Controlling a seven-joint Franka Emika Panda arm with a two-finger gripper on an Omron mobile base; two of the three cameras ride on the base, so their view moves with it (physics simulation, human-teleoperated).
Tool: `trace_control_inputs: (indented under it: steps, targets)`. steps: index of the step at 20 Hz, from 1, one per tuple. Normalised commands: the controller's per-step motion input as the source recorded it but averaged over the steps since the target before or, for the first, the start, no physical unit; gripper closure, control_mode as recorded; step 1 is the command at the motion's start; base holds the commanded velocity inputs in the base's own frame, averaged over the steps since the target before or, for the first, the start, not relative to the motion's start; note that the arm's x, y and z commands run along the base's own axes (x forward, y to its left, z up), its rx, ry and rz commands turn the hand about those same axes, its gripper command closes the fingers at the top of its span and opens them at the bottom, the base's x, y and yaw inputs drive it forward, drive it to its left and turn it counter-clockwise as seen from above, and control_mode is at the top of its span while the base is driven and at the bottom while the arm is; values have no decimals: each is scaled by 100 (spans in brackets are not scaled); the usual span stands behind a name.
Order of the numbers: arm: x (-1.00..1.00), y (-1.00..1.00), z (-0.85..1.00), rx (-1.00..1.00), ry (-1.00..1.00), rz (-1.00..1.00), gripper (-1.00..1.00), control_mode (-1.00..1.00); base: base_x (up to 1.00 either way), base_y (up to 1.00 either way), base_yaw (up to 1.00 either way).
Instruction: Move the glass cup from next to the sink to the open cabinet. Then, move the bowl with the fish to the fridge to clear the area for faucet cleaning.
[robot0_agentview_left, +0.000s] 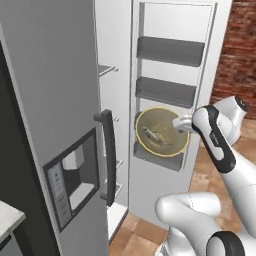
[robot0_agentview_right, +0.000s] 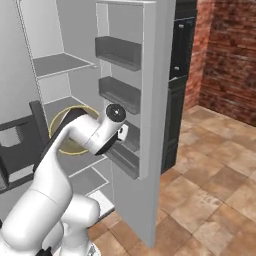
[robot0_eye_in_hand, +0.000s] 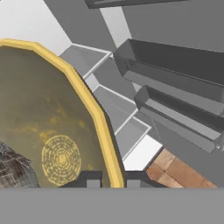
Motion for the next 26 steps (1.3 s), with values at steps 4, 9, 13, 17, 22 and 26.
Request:
trace_control_inputs:
  steps: [4,9,13,17,22,26]
  targets:
    - [0,0,0,0,0,0,100,100,8,8,0]
    - [0,0,0,0,0,0,100,100,71,20,0]
    - [0,0,0,0,0,0,100,100,86,27,0]
    - [12,0,11,1,4,1,100,-100,49,10,2]
    - [5,17,79,3,12,13,100,-100,0,0,0]
    - [-1,26,100,0,5,8,100,-100,0,0,0]
